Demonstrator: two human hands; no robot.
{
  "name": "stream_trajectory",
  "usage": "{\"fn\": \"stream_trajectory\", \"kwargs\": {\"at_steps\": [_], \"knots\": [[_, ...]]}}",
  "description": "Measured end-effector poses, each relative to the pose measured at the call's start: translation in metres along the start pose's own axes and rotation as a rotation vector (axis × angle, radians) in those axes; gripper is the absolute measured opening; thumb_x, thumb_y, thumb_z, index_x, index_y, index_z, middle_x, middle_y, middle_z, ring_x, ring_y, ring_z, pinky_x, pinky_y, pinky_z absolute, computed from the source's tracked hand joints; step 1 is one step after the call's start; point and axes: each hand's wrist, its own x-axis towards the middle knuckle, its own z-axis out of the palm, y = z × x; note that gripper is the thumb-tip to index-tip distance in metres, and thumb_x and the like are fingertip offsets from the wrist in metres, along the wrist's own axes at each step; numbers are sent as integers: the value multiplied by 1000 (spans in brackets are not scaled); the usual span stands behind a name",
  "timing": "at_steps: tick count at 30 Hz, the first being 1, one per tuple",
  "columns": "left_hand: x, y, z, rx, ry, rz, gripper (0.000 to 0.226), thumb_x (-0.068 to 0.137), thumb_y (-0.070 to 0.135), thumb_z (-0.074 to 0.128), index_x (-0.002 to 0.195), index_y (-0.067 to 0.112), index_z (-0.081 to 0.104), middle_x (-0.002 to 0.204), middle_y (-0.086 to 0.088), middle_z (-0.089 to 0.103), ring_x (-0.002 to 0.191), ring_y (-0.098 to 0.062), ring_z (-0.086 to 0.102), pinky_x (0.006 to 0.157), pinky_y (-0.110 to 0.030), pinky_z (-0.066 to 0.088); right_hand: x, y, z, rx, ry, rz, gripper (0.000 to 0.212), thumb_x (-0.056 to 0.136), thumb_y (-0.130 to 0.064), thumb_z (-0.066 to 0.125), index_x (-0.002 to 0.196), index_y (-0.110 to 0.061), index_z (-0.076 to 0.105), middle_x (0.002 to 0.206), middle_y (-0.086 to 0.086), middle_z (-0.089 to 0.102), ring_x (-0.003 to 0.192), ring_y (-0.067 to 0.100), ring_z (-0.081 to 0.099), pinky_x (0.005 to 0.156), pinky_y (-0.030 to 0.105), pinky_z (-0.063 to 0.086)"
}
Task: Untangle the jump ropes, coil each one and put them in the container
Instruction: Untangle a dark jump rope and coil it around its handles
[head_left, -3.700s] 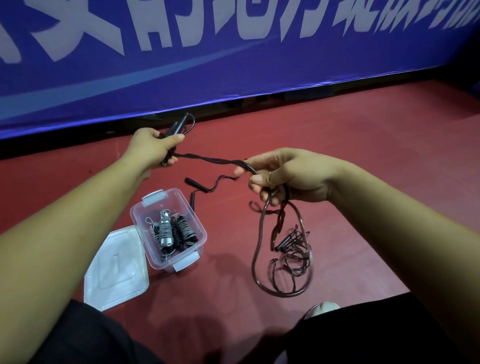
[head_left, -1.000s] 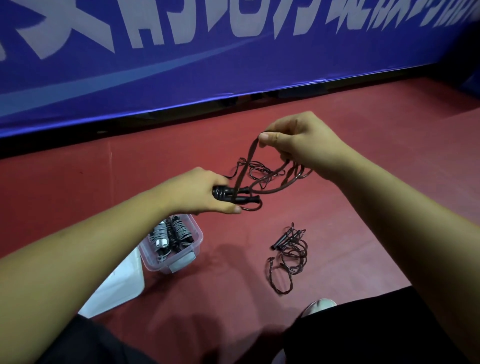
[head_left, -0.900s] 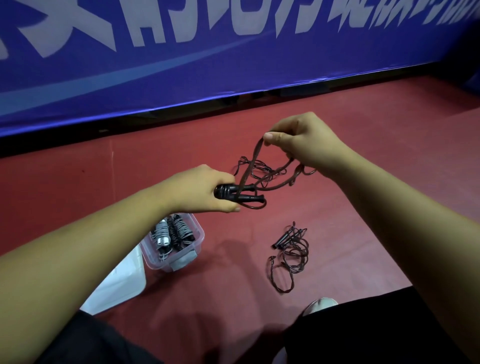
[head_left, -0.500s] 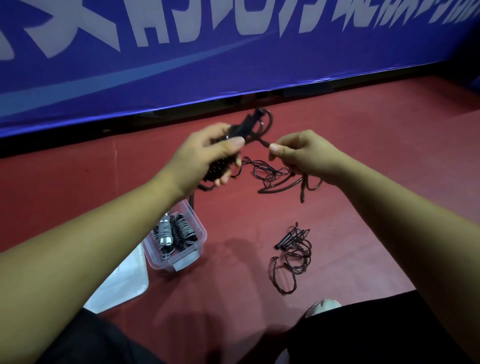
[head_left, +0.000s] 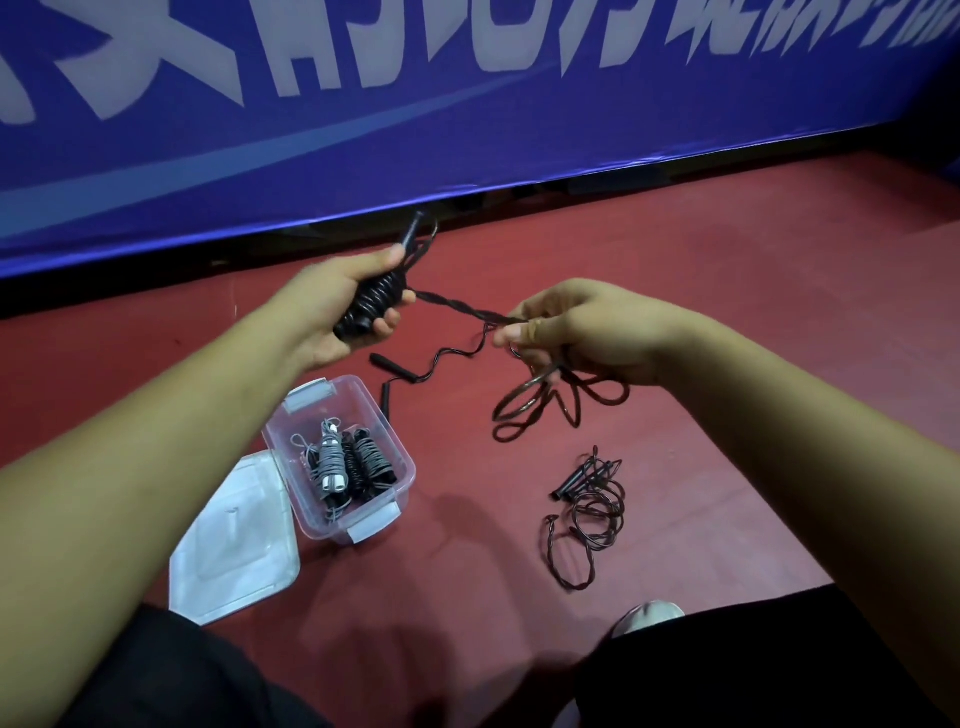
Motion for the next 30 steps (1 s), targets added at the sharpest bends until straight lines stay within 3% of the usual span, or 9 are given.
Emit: {"fn": "stream_trajectory", "kwargs": {"at_steps": [4,8,14,16,19,22,26,30], "knots": [[5,1,-4,180,80,67,16,85,27,72,91,13,67,78,-9,65,48,-15,53,38,-19,41,-7,-2,-4,157,-6,74,26,90,-5,58,110,11,61,63,1,50,53,11,39,49,20,34],[14,6,-17,265,243,211,18,87,23,73,79,12,61,69,-7,58,42,-14,54,37,-19,43,-6,-8,1,211,-69,74,17,93,-1,50,103,-2,64,59,-1,47,57,15,28,58,33,18],[25,2,-33,487,338,276,23,87,23,74,101,10,62,75,-8,60,47,-17,54,39,-20,46,-5,-18,8,250,-113,21,13,99,-1,48,104,4,60,55,-4,43,51,10,32,53,25,26],[26,-7,-33,652,266,323,25,87,23,75,108,14,63,73,-6,58,49,-17,52,41,-22,46,-8,-22,2,322,-42,-14,15,98,1,44,94,2,59,52,-6,35,47,9,26,47,23,27],[25,-21,-27,818,80,318,26,86,20,75,111,15,66,69,-6,55,50,-19,51,45,-24,45,-12,-26,-7,392,61,-78,17,96,1,42,88,1,57,52,-5,27,45,10,19,47,25,17],[21,-29,-17,991,-65,289,26,85,24,77,106,16,64,72,-5,59,53,-19,55,47,-26,46,-11,-29,-5,386,113,-123,18,96,1,42,87,2,57,52,-5,26,46,10,18,49,27,14],[8,-32,3,1290,-209,340,28,80,35,80,97,21,64,68,4,63,42,-4,54,46,-20,46,-5,-35,-4,389,158,-163,17,98,0,43,88,3,57,53,-3,26,48,12,17,51,30,13],[-11,-43,20,1375,-351,343,23,77,44,77,86,29,62,66,3,64,47,-15,62,48,-28,50,-1,-33,-8,415,212,-155,21,99,-1,42,85,2,58,50,-4,30,46,11,19,47,26,19]]}}
